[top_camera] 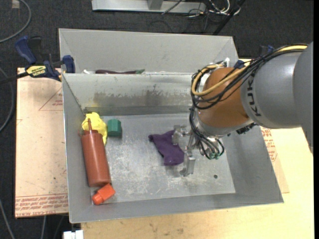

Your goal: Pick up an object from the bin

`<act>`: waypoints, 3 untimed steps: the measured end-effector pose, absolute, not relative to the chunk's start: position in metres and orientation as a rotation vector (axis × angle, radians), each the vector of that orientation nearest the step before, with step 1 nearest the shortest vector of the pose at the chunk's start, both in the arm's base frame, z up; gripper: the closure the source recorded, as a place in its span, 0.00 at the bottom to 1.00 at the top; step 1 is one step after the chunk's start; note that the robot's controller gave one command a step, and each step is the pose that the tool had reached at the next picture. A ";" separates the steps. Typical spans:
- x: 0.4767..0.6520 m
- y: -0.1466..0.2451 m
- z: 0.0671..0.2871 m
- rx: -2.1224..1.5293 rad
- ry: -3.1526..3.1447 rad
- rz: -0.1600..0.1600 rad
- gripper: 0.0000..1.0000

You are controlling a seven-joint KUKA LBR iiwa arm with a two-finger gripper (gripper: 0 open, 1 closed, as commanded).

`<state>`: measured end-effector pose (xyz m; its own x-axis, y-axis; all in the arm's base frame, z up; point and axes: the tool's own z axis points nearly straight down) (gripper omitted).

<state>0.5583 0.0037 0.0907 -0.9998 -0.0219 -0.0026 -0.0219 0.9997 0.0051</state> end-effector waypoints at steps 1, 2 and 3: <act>0.556 0.010 0.089 -0.137 3.135 0.006 0.00; 0.552 0.051 0.072 0.258 3.127 0.009 1.00; 0.552 0.051 0.072 0.258 3.127 0.009 1.00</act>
Offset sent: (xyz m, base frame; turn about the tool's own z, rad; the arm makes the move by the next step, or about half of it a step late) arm -0.0071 0.0468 -0.0196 0.1879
